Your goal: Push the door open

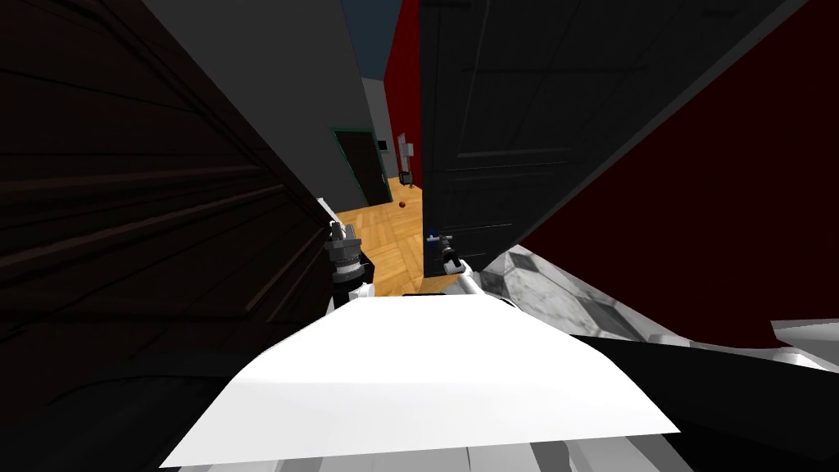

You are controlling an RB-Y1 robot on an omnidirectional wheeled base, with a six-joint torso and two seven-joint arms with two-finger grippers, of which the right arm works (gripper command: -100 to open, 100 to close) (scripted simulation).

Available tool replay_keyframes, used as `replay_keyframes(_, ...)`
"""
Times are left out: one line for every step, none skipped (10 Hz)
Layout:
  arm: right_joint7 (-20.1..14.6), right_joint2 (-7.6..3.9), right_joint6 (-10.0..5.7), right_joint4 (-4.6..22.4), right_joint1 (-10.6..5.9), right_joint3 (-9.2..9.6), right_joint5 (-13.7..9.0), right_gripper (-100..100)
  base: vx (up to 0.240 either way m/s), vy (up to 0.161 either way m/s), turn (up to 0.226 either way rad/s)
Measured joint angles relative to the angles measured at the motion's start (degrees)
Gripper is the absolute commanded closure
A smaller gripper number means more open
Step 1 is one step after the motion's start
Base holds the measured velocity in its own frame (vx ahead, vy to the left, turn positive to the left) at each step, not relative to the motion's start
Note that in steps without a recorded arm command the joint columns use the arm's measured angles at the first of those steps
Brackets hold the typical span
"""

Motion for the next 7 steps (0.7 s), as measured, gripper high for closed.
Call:
replay_keyframes(0.2,-0.08,-0.25,-0.1,0.10,-0.46,0.0,100,0.020,0.005,0.012)
replay_keyframes(0.2,-0.14,0.29,-1.2,0.43,-0.52,0.0,100,0.089,0.077,-0.074)
replay_keyframes(0.5,0.15,0.97,-1.7,0.73,-1.22,0.0,100,0.132,0.162,-0.124)
replay_keyframes(1.1,0.50,0.70,-0.7,0.39,-2.23,-0.1,100,0.153,0.165,-0.126)
replay_keyframes(1.2,0.27,0.64,0.1,-0.02,-3.24,-0.3,100,0.138,0.163,-0.091)
replay_keyframes(1.3,0.02,1.12,-0.4,0.06,-4.02,-0.4,100,0.136,0.174,-0.079)
replay_keyframes(1.5,-0.06,1.22,-0.4,-0.12,-5.03,-0.5,100,0.188,0.164,-0.106)
